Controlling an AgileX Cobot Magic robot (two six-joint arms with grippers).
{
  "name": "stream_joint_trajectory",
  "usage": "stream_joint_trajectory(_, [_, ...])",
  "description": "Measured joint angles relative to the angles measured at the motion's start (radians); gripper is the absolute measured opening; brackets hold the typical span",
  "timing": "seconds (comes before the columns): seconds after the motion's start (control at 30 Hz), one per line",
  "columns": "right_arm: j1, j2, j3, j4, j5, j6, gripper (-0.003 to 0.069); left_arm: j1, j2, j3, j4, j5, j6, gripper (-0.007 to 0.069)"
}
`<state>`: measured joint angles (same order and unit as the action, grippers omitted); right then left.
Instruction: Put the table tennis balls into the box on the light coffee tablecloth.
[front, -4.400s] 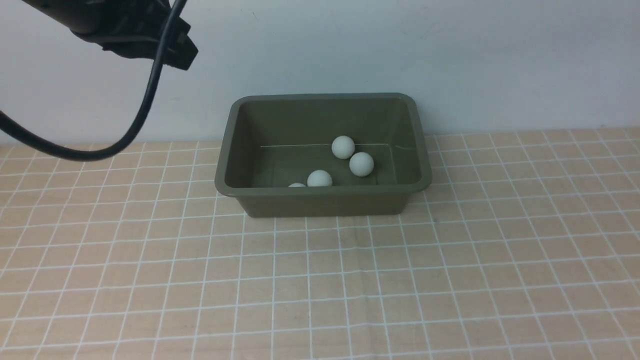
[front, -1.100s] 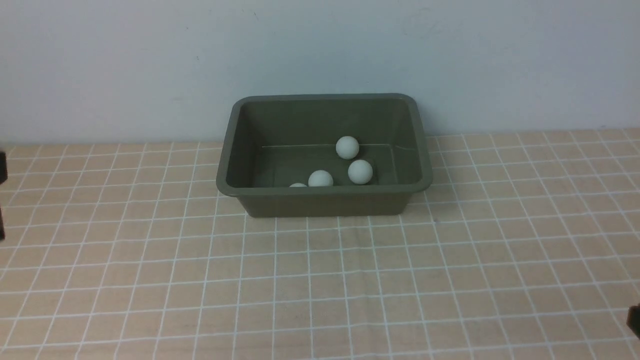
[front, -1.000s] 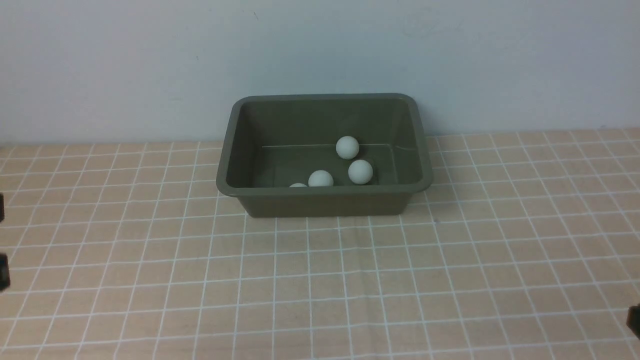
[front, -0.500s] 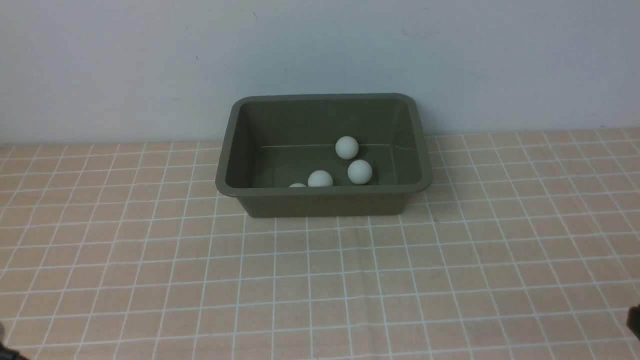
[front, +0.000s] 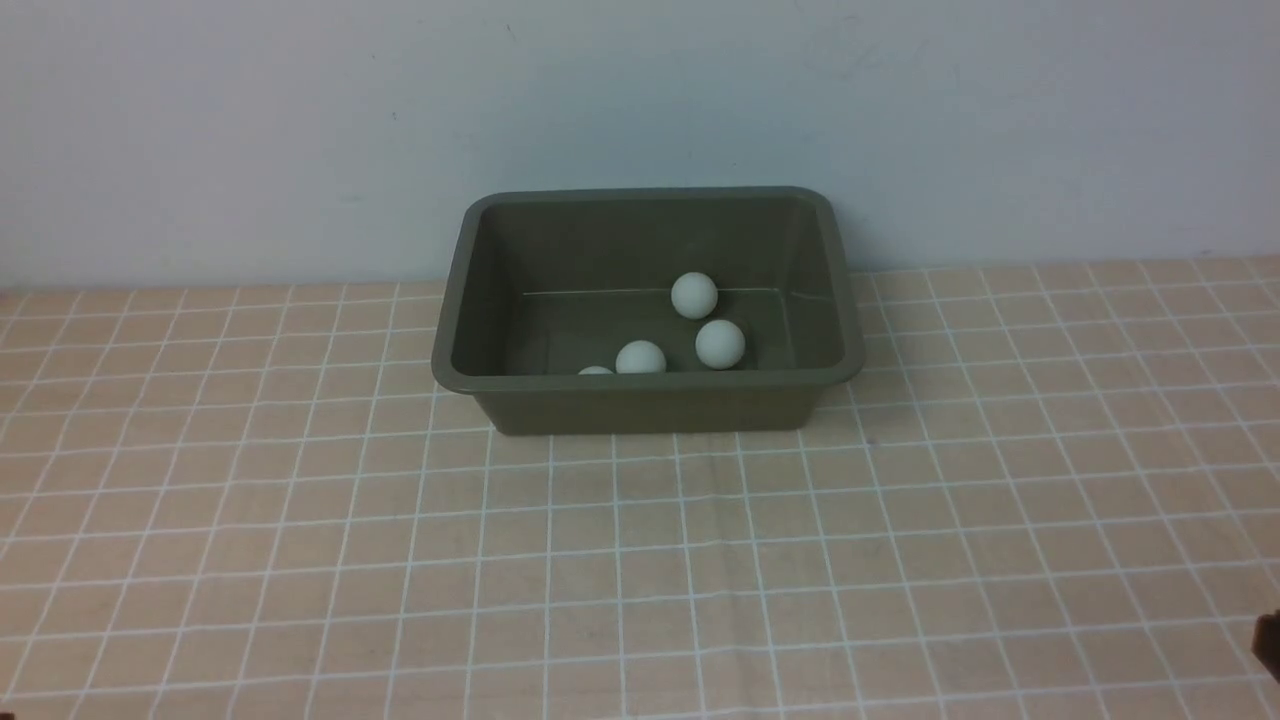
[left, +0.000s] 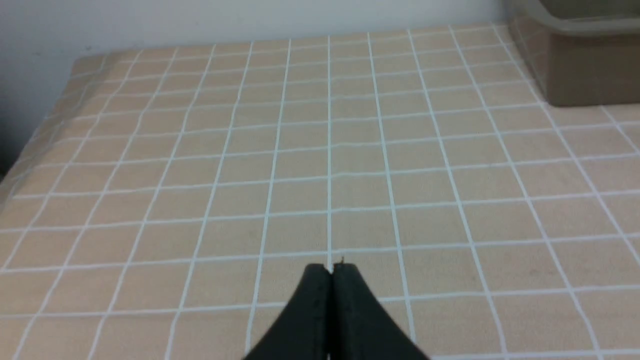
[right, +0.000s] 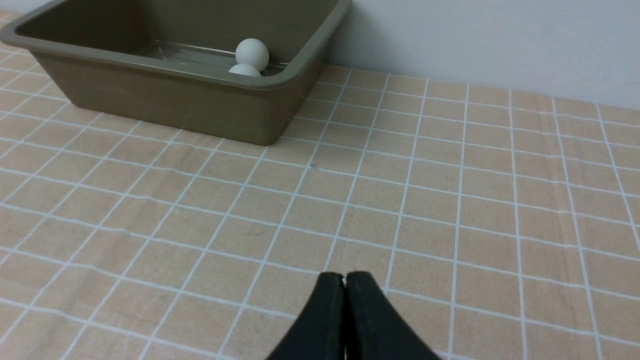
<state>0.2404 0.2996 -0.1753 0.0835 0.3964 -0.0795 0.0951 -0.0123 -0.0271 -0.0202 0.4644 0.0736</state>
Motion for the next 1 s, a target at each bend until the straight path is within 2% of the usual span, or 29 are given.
stream_joint_trajectory(0.2, [0.000, 0.000, 0.000, 0.000, 0.000, 0.000, -0.0015, 0.000, 0.000, 0.041, 0.002, -0.017, 0.011, -0.0069])
stream_joint_trajectory(0.47, [0.000, 0.000, 0.000, 0.000, 0.000, 0.000, -0.0015, 0.000, 0.000, 0.049, -0.063, -0.059, 0.018, -0.0069])
stream_joint_trajectory(0.73, [0.000, 0.000, 0.000, 0.000, 0.000, 0.000, -0.0015, 0.000, 0.000, 0.049, -0.058, -0.058, 0.088, -0.0069])
stream_joint_trajectory(1.0, [0.000, 0.000, 0.000, 0.000, 0.000, 0.000, -0.0015, 0.000, 0.000, 0.049, -0.058, -0.058, 0.098, -0.0069])
